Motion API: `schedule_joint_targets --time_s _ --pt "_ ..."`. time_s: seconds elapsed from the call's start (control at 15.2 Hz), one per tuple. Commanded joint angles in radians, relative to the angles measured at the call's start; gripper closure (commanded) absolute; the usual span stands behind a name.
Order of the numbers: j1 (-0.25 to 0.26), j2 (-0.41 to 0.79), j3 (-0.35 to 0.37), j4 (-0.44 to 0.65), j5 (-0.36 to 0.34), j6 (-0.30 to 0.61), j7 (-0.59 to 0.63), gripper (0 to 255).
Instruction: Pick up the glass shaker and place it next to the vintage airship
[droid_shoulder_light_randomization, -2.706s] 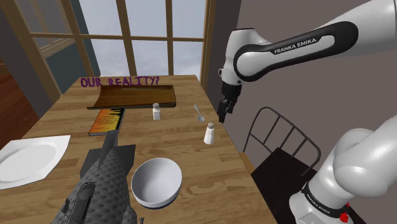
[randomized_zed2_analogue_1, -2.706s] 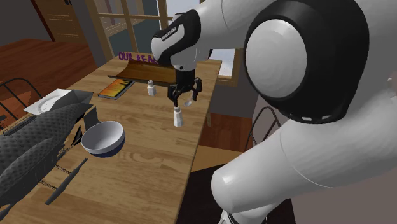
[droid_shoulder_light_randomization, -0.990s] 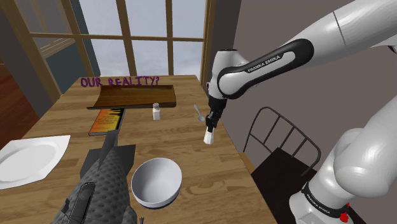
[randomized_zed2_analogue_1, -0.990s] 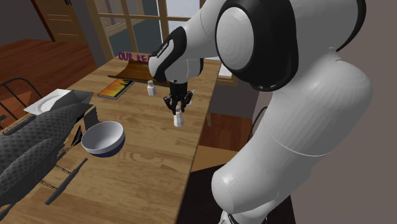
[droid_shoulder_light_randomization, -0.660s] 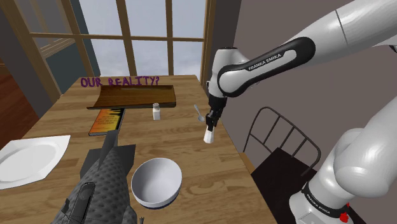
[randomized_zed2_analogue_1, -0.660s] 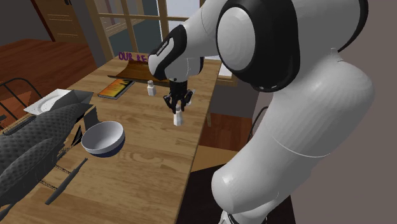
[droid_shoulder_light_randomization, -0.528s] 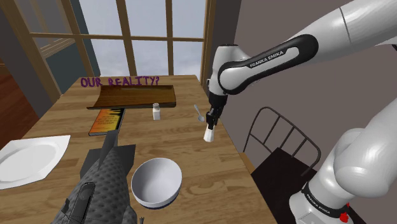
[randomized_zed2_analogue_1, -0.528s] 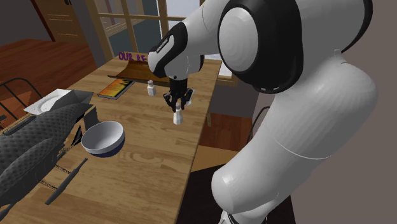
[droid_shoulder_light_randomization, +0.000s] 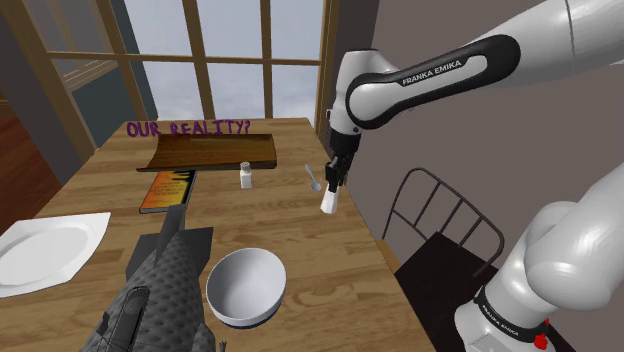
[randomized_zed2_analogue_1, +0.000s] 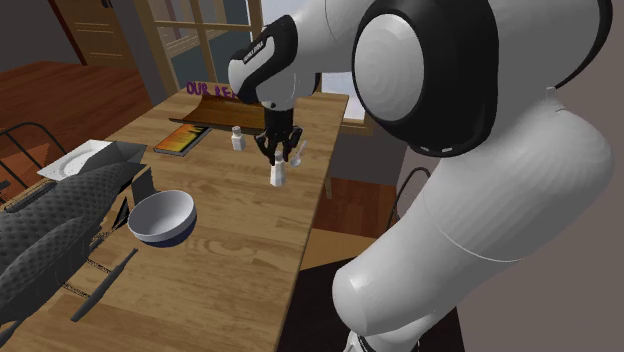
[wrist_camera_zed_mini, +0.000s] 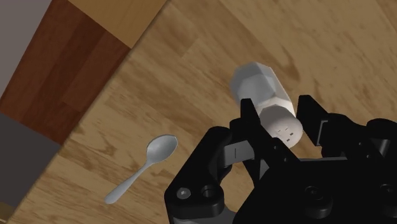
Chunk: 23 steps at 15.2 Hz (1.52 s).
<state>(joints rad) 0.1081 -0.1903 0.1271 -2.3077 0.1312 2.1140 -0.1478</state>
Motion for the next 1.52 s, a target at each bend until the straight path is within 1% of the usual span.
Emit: schedule_joint_targets --time_s 0.0,0.73,1.45 --pt "0.0 -0.012 -0.001 0.016 -0.001 -0.028 0.002 255" --pt "-0.003 -0.054 -0.006 0.124 -0.005 -0.179 0.012 255" --pt "-0.005 -0.07 -0.011 0.258 -0.01 -0.327 0.024 255"
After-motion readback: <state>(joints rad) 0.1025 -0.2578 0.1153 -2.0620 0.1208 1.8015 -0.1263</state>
